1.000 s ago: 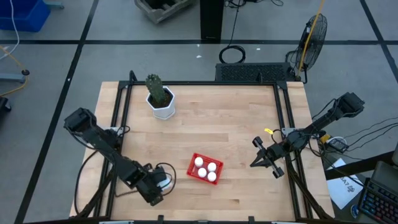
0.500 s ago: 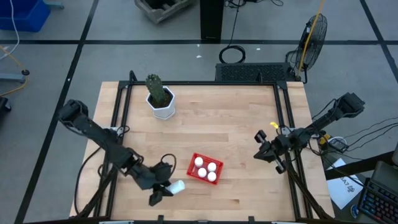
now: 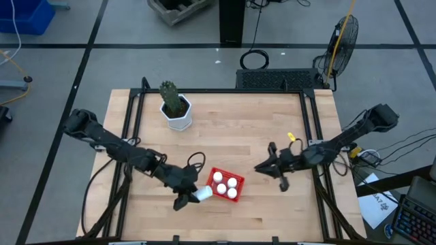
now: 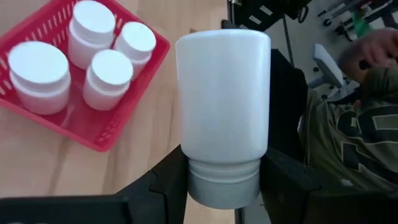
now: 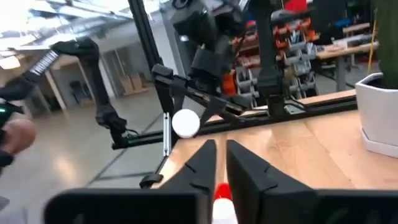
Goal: Pick and place pill bottles into a basket
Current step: Put the white pill bottle into the red bin
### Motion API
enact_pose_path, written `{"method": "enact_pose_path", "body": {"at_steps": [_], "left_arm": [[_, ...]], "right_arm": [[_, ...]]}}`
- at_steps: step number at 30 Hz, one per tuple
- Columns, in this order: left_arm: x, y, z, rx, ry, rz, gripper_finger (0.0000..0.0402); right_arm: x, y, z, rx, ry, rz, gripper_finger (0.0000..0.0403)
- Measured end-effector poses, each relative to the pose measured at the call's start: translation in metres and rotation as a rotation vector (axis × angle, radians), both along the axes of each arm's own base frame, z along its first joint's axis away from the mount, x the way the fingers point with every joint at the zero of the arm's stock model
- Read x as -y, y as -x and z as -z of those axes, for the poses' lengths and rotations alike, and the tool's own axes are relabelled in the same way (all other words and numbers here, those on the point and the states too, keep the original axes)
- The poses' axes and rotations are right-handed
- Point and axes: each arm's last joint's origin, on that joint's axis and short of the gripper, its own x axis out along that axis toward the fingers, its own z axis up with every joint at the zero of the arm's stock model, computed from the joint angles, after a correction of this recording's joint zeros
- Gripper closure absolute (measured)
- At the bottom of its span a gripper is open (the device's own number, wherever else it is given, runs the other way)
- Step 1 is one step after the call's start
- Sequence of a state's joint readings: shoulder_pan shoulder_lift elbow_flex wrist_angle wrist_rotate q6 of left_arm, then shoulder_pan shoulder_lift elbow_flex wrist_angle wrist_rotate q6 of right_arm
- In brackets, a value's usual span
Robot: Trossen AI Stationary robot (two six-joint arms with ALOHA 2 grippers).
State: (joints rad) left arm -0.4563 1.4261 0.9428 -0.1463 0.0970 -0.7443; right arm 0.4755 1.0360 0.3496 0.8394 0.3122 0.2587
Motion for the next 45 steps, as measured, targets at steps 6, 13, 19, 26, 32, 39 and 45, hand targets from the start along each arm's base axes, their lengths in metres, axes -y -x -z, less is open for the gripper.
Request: {"method": "enact_pose_path", "body": {"at_steps": [6, 13, 19, 26, 32, 39, 45], "left_arm": [[-0.01, -0.008, -0.004, 0.055, 0.02, 0.013, 0.0236], [-0.012, -0.008, -0.004, 0.057, 0.003, 0.019, 0.0236], [-0.012, -0.008, -0.004, 0.065, -0.012, 0.022, 0.0236], [-0.012, -0.008, -0.003, 0.068, -0.022, 0.029, 0.0236], [-0.01, -0.006, -0.002, 0.051, -0.018, 0.057, 0.0236], [-0.006, -0.004, -0.001, 0.05, -0.047, 0.041, 0.0236], [-0.006, -0.004, -0.001, 0.048, -0.05, 0.041, 0.0236]], "right_arm": [[-0.013, -0.047, -0.012, -0.123, 0.04, 0.016, 0.0261], [-0.021, -0.097, -0.014, -0.164, 0.019, -0.012, 0.0123], [-0.03, -0.126, -0.003, -0.202, 0.03, -0.003, 0.0094], [-0.039, -0.157, -0.003, -0.196, 0.045, -0.029, 0.0105], [-0.045, -0.17, 0.0, -0.2, 0.042, -0.095, 0.0105], [-0.051, -0.164, -0.003, -0.225, 0.079, -0.116, 0.0109], [-0.069, -0.153, -0.014, -0.177, 0.117, -0.173, 0.011]]}}
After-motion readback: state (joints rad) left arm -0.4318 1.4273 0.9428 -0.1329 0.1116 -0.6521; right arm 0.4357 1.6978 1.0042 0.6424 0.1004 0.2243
